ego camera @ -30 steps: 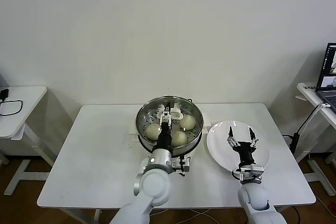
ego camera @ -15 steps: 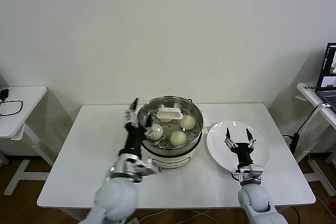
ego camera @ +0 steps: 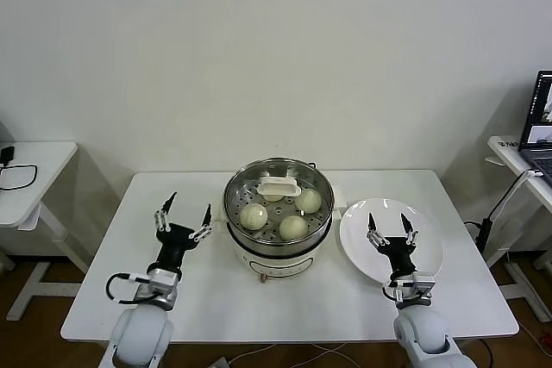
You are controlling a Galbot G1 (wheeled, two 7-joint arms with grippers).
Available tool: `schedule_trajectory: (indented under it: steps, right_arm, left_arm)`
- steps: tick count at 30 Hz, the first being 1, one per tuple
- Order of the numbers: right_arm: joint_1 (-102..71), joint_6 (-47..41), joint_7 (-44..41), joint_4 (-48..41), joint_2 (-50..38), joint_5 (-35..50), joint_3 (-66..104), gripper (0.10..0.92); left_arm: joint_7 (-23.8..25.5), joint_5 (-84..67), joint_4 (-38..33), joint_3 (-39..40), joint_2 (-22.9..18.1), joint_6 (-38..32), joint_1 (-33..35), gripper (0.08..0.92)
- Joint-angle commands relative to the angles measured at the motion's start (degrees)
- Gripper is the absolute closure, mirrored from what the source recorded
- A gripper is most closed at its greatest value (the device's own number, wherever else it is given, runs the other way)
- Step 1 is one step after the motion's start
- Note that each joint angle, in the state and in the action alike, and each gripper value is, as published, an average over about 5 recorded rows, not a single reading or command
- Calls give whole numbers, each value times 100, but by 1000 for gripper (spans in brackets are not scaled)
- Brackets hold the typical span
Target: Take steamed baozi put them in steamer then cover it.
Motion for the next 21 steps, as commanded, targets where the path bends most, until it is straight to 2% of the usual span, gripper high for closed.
schedule_trajectory:
  steps: [1, 21]
  right_arm:
    - [-49, -16, -9, 45, -37, 58, -79, 203]
    - [-333, -193, 46, 289, -66, 56, -89, 203]
  left_arm:
    - [63, -1450, 693, -578, 7, -1193, 357, 177]
    - [224, -1285, 737, -495, -16, -1298, 565, 177]
